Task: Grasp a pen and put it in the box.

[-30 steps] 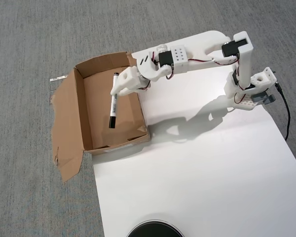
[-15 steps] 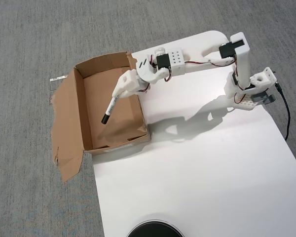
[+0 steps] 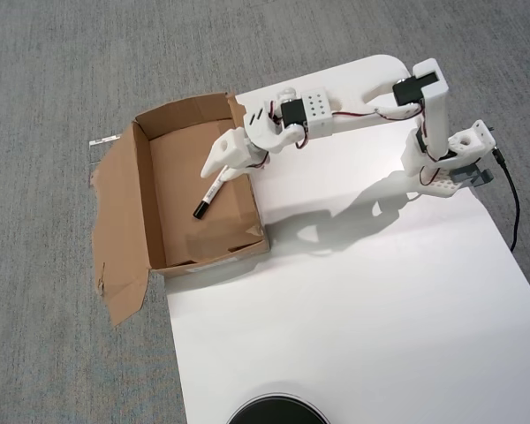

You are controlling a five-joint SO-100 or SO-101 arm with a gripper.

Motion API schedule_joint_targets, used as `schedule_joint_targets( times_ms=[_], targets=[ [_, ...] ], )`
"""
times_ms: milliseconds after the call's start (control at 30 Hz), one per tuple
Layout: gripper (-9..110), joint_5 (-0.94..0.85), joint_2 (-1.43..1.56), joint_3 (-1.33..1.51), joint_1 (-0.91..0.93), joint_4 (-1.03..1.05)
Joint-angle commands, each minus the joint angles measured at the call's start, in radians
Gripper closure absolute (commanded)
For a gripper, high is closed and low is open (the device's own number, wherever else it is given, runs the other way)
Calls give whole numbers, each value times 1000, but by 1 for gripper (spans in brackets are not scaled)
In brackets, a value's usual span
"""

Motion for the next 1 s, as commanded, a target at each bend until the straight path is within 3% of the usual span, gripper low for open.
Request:
schedule_joint_targets(
  times_ms=[0,800,967],
  targets=[
    [85,-5,9,-19,-2,-5],
    [85,-7,175,127,-105,2],
    [92,-7,276,226,-105,2]
  ],
)
